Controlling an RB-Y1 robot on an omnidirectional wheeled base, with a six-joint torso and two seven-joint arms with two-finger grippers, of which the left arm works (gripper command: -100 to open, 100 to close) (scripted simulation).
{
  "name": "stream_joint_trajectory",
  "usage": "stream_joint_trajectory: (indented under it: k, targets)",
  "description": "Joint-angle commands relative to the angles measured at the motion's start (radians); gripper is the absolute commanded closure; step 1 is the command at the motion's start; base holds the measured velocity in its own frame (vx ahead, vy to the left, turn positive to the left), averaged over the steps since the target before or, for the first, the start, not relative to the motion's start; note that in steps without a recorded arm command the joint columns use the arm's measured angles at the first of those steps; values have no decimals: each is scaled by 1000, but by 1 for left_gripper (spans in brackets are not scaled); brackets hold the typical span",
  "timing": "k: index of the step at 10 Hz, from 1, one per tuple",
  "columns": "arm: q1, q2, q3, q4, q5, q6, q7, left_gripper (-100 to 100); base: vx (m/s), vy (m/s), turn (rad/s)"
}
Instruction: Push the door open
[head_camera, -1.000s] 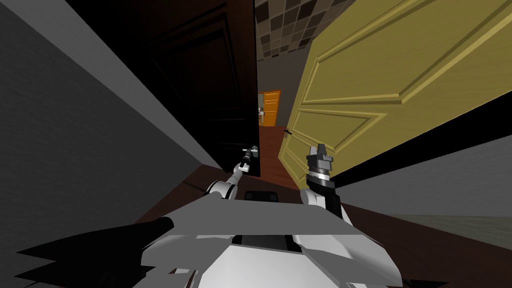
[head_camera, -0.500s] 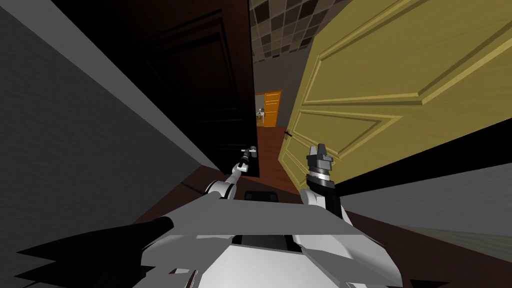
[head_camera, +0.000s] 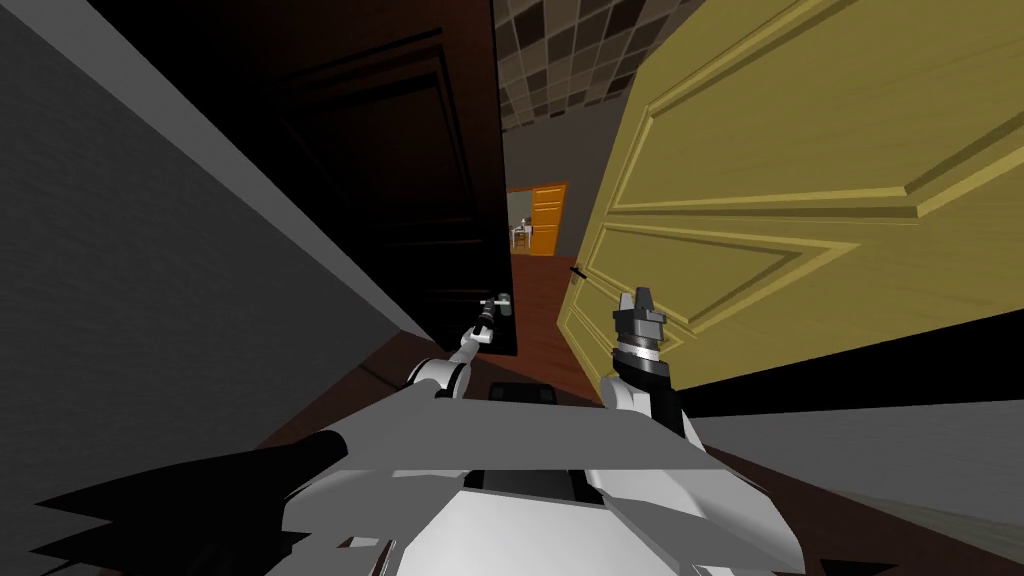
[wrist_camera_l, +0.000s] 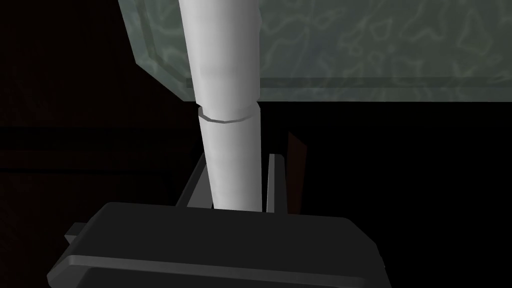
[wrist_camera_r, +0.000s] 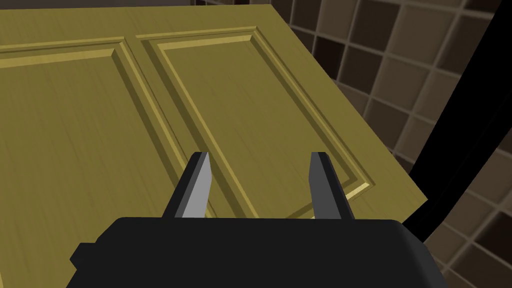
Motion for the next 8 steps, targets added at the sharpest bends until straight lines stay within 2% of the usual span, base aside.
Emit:
stream_joint_trajectory:
  k: [1, 3, 4, 8]
  targets:
    - [42, 8, -2, -50, -3, 49, 2, 100, 56, -25, -4]
    - [42, 8, -2, -104, -3, 49, 2, 100, -10, 17, -19]
    - [43, 17, 16, -104, 4, 49, -4, 100, 80, -55, 27]
    - [46, 31, 52, -104, 17, 50, -16, 100, 147, -137, 82]
